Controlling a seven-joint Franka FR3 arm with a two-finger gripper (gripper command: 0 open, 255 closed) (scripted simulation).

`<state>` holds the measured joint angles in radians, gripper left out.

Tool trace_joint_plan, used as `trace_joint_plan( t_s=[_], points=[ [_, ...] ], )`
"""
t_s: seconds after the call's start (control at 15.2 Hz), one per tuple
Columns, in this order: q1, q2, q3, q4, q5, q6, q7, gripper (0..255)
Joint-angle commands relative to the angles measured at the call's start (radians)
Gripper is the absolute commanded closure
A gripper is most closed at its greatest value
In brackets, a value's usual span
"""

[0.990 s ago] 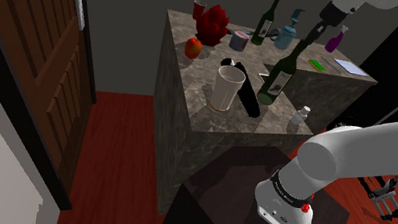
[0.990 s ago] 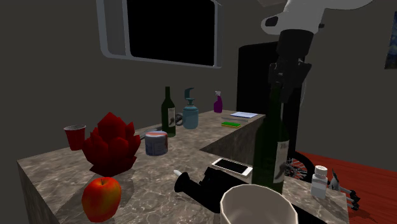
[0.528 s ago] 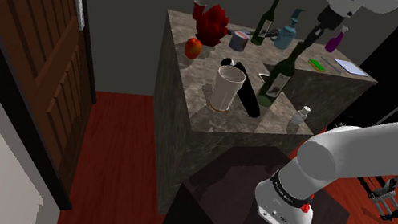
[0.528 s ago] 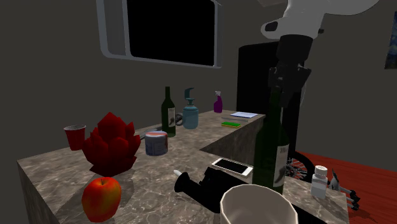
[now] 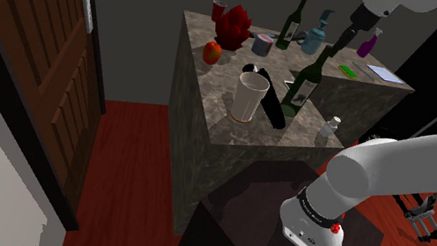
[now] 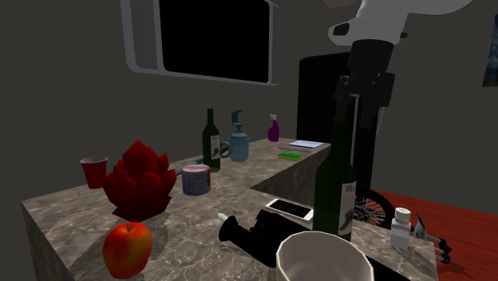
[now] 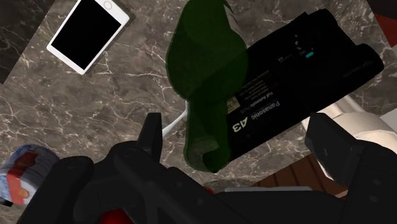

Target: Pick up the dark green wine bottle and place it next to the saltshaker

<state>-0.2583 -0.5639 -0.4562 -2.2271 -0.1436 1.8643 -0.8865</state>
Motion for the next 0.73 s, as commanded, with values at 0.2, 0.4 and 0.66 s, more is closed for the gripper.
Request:
trace_joint_plan(
  t_s=[0.2, 0.4, 0.66],
  points=[
    [0.002, -0.004, 0.012, 0.106, 0.006, -0.110, -0.003, 0],
    [0.002, -0.004, 0.012, 0.106, 0.006, -0.110, -0.003, 0],
    [0.002, -0.004, 0.012, 0.106, 0.006, -0.110, -0.003, 0]
  ],
)
